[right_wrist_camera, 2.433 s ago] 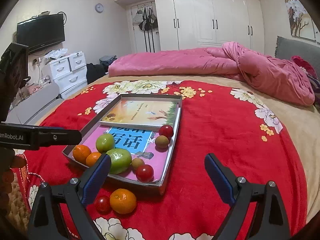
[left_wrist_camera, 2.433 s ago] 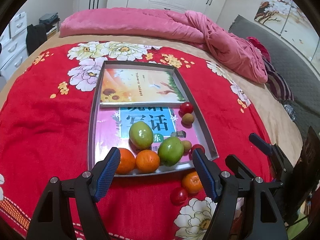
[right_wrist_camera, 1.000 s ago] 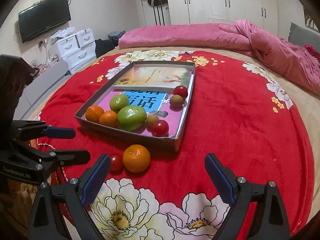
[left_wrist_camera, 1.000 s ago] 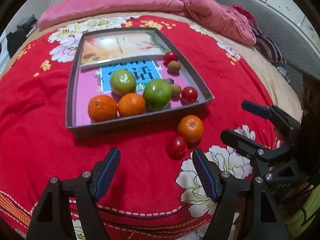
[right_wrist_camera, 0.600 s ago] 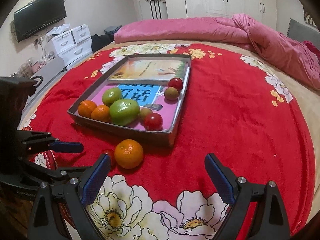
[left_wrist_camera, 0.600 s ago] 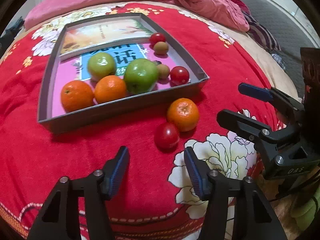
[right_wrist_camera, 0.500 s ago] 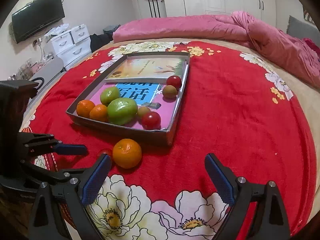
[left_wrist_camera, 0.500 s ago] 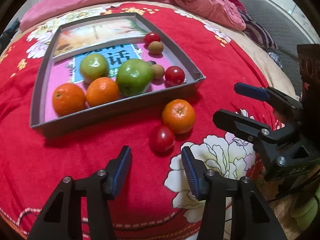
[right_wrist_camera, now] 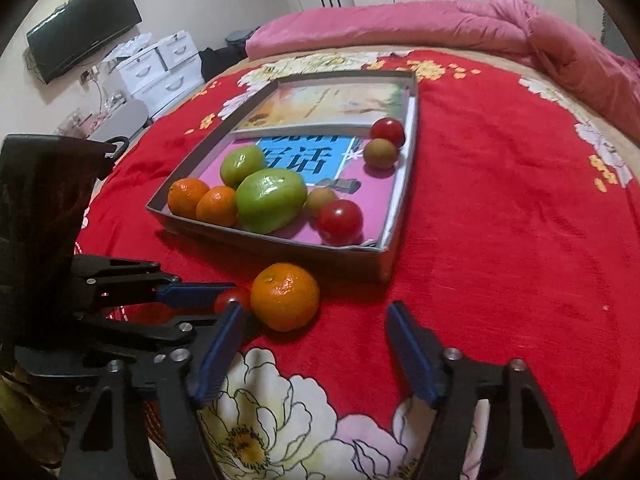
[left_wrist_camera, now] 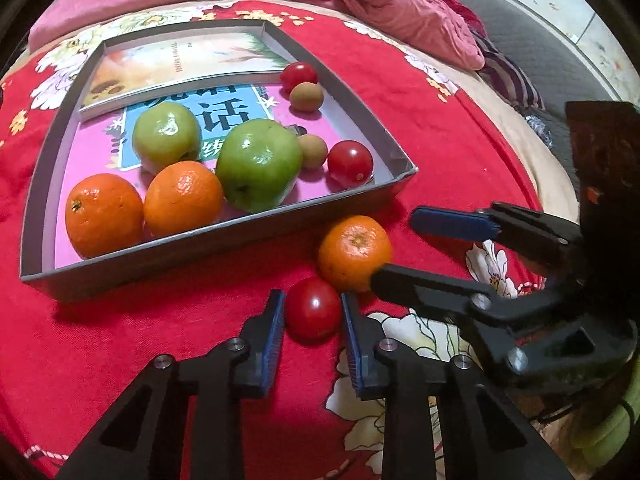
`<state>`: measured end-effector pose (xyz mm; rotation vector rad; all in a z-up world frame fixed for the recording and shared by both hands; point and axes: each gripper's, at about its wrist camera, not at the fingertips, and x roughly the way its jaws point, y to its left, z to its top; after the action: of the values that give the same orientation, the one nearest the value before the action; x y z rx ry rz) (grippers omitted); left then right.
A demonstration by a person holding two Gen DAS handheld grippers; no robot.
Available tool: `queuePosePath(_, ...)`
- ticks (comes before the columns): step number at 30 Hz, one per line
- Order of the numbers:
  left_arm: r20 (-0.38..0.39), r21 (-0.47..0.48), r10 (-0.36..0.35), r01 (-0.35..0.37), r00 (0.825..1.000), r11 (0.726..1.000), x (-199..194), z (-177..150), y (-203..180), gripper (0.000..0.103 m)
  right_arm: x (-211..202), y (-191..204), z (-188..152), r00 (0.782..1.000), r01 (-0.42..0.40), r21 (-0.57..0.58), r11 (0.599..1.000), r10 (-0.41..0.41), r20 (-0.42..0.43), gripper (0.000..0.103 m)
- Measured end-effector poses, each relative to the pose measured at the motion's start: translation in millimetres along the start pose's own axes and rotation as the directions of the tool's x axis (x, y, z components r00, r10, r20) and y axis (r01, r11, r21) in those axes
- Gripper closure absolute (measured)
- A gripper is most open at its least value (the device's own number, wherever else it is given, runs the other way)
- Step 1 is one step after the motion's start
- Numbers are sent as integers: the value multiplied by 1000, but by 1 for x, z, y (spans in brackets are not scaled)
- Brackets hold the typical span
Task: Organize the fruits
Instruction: 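Grasp the cherry tomato with the left tool while the right tool grasps the orange, then lift and carry the tomato and orange over the tray with both tools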
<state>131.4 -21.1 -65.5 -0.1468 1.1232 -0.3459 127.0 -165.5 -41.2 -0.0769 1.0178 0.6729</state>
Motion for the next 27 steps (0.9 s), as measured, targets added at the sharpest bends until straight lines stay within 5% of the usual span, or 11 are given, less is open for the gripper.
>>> queuePosePath(15,26,-43,53,-52,998,998,-23,-14,25,75,34,17,10,994,-94,-24,995,93,-51,57)
queuePosePath(27,152,-94,70,-56,986,994,-77,-2,37,75,-4,31,12,989,-90,-85,992,99,107,63)
